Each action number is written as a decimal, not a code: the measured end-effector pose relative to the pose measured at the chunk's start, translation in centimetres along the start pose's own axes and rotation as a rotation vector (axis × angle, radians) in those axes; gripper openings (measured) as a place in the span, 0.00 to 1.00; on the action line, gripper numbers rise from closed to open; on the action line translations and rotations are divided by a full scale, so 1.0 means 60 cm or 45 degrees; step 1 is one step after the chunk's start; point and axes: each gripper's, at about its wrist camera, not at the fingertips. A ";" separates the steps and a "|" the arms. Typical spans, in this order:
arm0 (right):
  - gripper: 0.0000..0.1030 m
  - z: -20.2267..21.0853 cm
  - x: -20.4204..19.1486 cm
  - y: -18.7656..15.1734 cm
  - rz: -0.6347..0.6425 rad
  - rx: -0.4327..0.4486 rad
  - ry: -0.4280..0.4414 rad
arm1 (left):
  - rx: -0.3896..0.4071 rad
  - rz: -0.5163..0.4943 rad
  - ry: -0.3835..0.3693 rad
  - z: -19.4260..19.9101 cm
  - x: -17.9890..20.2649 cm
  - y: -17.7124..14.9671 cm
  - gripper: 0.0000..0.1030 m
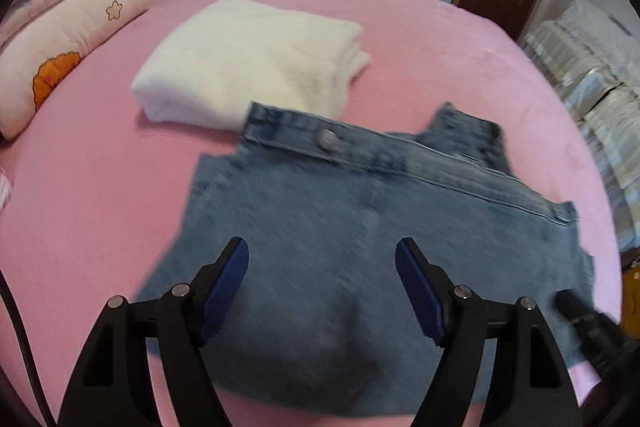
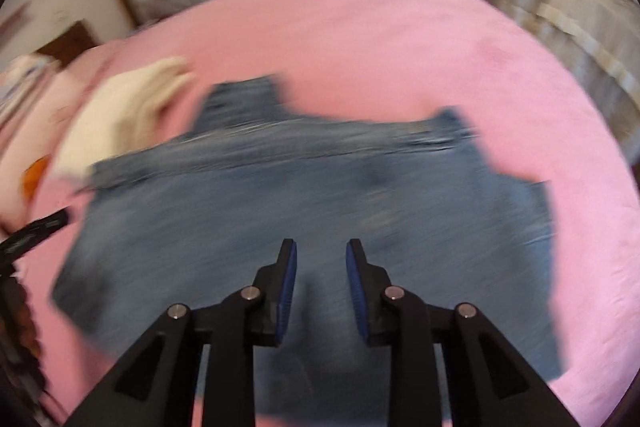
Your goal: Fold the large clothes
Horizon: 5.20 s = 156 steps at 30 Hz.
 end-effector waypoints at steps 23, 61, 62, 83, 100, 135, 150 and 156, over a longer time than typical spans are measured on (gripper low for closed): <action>0.09 0.023 0.266 -0.086 -0.060 0.060 -0.457 | -0.174 0.244 0.249 -0.040 -0.211 -0.180 0.75; 0.54 0.006 0.142 -0.056 -0.119 -0.169 -0.501 | -0.516 0.340 0.140 -0.010 -0.183 -0.111 0.78; 0.54 0.007 0.130 -0.057 -0.097 -0.159 -0.491 | -0.517 0.360 0.117 -0.006 -0.181 -0.117 0.78; 0.54 0.002 -0.096 -0.123 0.201 0.092 -0.118 | -0.055 0.778 -0.576 -0.057 -0.165 -0.240 0.78; 0.49 -0.057 -0.083 -0.097 0.183 0.189 -0.174 | 0.151 0.559 -0.470 -0.102 -0.141 -0.098 0.17; 0.02 0.106 0.371 -0.158 -0.483 0.138 -0.084 | 0.091 -0.512 -0.701 -0.085 0.506 -0.067 0.14; 0.02 0.116 0.405 -0.152 -0.529 0.143 -0.117 | 0.073 -0.616 -0.611 -0.059 0.546 -0.110 0.18; 0.14 0.144 0.398 -0.129 -0.523 0.124 -0.145 | -0.046 -0.598 -0.751 -0.010 0.502 -0.097 0.65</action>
Point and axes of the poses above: each gripper's, at about its wrist camera, not at the fingertips, and z roughly against the way its jaws point, x to its right, y to its top, and after that the axes turned 11 degrees about -z, right-handed
